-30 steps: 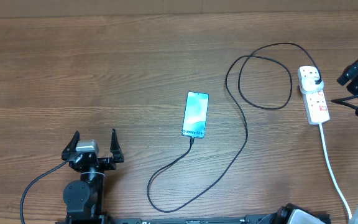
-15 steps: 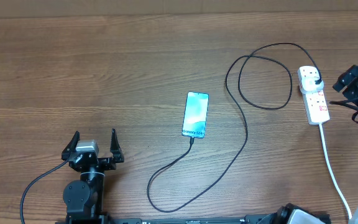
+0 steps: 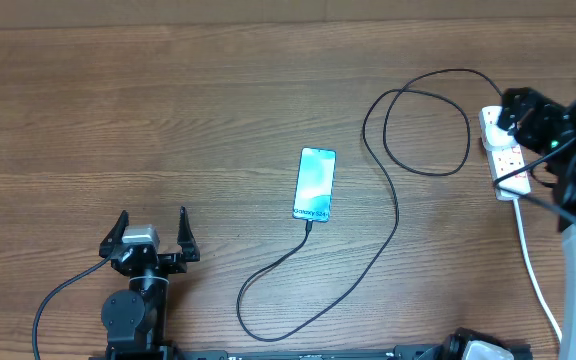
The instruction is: Plug charger to phone and switch on socket
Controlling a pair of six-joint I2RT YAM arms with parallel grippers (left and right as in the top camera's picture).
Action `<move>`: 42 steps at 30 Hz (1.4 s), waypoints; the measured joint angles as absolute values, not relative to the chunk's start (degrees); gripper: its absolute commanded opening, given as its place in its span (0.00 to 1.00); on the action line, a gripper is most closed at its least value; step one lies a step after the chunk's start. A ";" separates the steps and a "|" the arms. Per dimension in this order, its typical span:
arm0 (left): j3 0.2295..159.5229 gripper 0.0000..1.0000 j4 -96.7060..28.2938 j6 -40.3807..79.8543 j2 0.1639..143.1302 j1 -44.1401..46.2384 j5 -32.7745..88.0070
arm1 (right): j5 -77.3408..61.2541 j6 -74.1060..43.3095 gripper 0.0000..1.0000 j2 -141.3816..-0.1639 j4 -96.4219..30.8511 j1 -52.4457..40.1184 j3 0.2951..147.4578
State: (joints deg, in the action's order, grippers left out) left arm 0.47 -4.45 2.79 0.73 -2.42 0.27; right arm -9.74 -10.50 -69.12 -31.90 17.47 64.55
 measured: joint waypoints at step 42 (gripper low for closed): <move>0.47 1.00 -4.43 2.79 0.73 -2.42 0.27 | -7.92 -10.48 1.00 -13.04 8.32 0.51 1.06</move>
State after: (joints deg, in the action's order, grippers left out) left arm 0.47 -4.43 2.79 0.73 -2.42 0.27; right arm -7.92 -10.48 -13.04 8.32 0.51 1.06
